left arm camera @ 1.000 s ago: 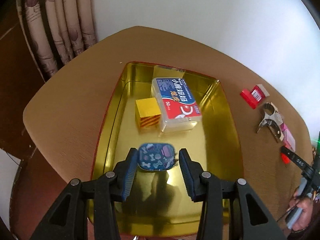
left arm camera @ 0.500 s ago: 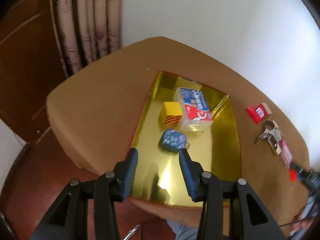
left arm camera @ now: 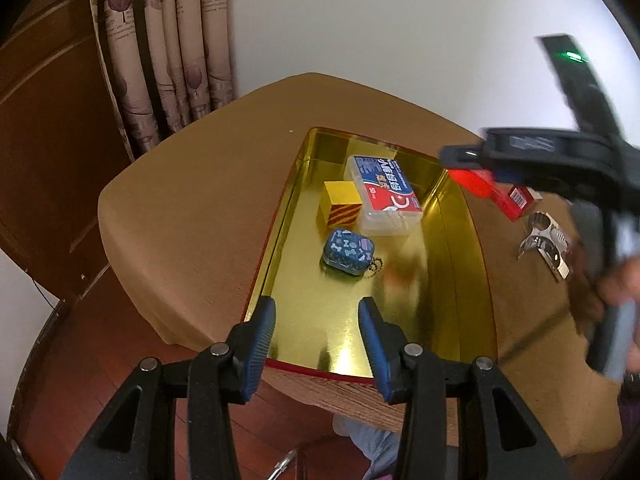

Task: Organize rigid objects
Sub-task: 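Carry the red square case into the tin tray and open the right gripper, then grasp the pink block with the right gripper while the left gripper grasps the clear red-filled box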

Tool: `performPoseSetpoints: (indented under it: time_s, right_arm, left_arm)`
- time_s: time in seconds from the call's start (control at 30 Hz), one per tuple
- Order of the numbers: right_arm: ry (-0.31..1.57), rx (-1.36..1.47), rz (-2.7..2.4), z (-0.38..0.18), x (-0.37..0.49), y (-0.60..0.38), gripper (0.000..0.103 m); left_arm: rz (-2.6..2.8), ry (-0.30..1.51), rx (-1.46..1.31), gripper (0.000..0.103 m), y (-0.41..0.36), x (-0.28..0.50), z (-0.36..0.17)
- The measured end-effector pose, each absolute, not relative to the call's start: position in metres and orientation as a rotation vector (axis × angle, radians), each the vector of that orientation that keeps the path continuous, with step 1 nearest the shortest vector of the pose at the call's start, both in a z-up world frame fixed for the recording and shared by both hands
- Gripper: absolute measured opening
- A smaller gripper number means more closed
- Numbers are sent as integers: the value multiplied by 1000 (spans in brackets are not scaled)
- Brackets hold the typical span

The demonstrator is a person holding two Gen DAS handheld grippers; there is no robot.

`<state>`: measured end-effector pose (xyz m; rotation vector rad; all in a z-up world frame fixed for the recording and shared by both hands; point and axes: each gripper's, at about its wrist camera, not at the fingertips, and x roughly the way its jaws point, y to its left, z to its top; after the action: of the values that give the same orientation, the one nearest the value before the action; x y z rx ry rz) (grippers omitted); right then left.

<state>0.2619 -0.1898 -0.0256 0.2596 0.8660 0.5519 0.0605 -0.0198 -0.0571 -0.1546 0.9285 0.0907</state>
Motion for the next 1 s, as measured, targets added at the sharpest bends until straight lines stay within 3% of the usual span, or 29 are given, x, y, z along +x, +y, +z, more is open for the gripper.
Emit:
performPoseSetpoints:
  time_s: [0.33,0.5,0.63,1.0]
  right_arm:
    - [923,304,563,-49,291,-175,52]
    - [823,371,575,-38,259,-205,53]
    - [732,457,542,-44,197,-263,67]
    - [831,411,79,-158,79,-471,71]
  left_arm:
    - [73,983,-196,44,-11,68,-70]
    - [82,974,-171,44,-15,67,-69]
    - [87,949,-158,44,-19,62,-63]
    - [-13,919,-46,44,-69,44,-55]
